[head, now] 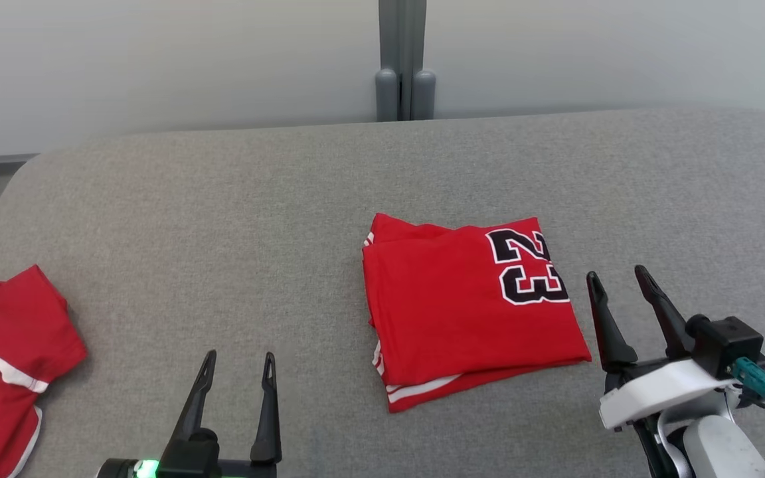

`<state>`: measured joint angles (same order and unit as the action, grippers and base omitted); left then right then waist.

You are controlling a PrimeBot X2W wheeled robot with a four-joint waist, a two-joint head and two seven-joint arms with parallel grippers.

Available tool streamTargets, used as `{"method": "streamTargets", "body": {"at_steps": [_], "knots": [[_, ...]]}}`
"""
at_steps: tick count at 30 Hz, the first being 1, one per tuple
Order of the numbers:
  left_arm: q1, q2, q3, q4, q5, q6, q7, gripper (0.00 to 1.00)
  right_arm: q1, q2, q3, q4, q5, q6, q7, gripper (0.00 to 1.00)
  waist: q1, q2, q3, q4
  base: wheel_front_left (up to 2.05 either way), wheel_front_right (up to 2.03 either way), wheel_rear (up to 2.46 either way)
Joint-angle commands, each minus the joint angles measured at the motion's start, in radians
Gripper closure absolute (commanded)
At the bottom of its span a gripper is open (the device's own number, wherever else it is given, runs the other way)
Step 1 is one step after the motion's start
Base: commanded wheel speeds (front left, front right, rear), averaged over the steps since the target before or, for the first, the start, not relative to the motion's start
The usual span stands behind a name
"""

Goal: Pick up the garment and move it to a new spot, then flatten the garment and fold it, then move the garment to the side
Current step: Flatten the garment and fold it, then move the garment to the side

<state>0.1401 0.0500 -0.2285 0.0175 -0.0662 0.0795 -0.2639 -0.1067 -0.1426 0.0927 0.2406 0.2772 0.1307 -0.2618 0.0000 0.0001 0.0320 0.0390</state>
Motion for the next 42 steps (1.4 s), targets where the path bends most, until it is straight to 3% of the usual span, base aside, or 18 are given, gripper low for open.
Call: {"method": "streamTargets", "body": {"at_steps": [1,13,42], "knots": [[0.015,0.002,0.007,-0.001,0.002,-0.002,0.0,0.0,0.026,-0.012,0.004,-0.024,-0.003,0.0,-0.003,0.0,0.0,-0.0001,-0.03,-0.029,0.0,0.0,0.0],[0.065,0.001,0.053,-0.002,-0.013,-0.005,0.0,0.0,0.168,-0.019,0.02,-0.158,-0.036,0.0,-0.003,0.0,0.0,-0.0001,-0.076,-0.045,0.0,0.0,0.0],[0.092,0.001,0.067,0.016,-0.017,-0.007,0.0,0.0,0.223,0.017,0.017,-0.155,-0.054,0.0,-0.003,0.0,0.0,-0.0001,-0.103,-0.036,0.0,0.0,0.0]]}}
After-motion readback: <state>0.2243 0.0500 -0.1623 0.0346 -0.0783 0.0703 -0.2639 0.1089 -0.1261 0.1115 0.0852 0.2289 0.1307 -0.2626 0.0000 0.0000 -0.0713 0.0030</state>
